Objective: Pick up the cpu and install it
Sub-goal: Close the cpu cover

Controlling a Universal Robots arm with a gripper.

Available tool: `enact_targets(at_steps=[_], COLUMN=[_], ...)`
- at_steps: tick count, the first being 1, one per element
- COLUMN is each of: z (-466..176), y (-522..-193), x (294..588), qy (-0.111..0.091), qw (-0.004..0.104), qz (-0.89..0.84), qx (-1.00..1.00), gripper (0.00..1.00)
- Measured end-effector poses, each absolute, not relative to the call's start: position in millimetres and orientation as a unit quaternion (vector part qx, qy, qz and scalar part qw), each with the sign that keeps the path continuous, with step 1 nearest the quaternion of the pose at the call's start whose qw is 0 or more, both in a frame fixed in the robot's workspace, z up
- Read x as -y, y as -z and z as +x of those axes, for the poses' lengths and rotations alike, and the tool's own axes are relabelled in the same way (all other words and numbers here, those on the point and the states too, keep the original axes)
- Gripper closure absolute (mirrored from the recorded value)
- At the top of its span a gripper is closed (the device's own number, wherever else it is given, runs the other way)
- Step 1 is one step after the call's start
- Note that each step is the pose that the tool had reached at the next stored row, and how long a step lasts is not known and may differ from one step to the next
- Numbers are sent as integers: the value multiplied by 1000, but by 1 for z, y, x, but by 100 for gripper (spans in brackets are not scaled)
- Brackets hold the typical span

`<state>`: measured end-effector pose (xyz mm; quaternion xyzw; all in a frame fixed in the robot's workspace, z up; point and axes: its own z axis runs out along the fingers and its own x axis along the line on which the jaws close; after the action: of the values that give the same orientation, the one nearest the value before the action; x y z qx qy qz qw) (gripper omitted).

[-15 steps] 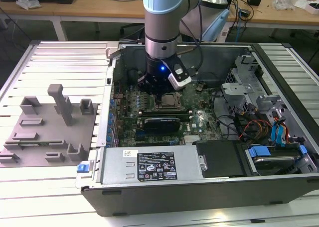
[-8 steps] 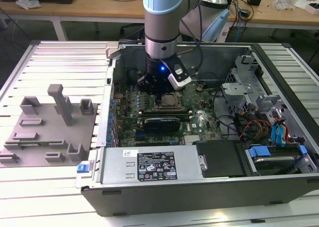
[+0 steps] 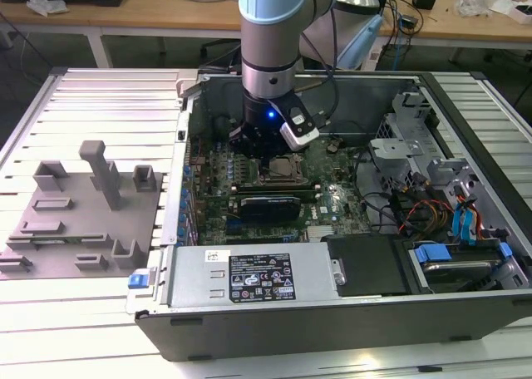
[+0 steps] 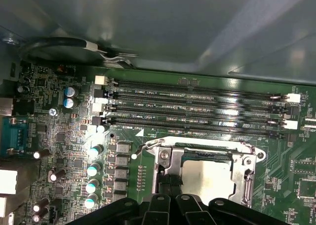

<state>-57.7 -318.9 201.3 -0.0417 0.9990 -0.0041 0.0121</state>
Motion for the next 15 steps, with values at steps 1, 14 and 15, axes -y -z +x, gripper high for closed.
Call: enact_targets(at_steps=[1,14,15], z=[-58,-58,-58], y=[-201,-205,-205], x=[319,319,319], qy=[4,4,4], qw=[12,12,12], qz=[-42,-42,-42], qx=[-999,-999,-999], gripper=[89,89,89])
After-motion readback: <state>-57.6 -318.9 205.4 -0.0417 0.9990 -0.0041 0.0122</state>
